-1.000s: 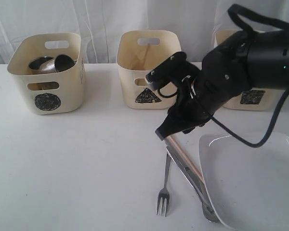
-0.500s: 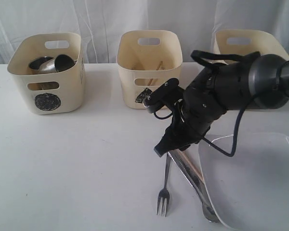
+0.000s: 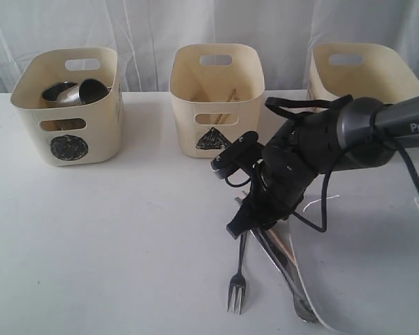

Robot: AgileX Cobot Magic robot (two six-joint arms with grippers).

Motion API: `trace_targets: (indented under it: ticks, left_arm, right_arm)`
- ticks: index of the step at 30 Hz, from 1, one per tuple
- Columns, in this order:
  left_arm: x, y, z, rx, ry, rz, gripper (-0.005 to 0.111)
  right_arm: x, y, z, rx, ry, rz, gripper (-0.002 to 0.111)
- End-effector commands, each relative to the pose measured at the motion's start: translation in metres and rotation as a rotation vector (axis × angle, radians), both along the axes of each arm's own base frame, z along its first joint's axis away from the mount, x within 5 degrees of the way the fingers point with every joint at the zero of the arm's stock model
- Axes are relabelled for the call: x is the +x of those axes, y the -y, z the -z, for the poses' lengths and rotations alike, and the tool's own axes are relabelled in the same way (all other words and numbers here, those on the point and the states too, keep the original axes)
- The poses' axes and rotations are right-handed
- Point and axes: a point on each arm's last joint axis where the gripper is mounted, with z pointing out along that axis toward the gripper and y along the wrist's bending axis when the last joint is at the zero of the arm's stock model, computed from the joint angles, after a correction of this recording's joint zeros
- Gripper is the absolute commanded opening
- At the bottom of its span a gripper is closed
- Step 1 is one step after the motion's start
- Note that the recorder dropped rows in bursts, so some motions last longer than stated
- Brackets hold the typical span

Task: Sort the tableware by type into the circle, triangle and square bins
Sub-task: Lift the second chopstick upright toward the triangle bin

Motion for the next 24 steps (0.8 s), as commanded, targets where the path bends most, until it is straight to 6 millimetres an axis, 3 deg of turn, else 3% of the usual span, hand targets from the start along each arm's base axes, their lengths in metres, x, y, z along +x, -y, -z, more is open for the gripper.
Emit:
trace_targets:
  ticks: [1, 17, 24]
  left_arm:
    - [0.0, 0.0, 0.002, -0.001, -0.007, 0.0, 0.0]
    - [0.0, 0.0, 0.002, -0.001, -0.007, 0.0, 0.0]
    - [0.0, 0.0, 0.002, -0.001, -0.007, 0.0, 0.0]
  right_arm:
    - [0.002, 0.003, 0.007, 0.001, -0.008, 0.012, 0.039]
    - [0.001, -0.003, 0.01, 0.1, -0.035, 0.095, 0.002]
    - [0.002, -0.013, -0.019, 0.32, 0.043, 0.209, 0.0]
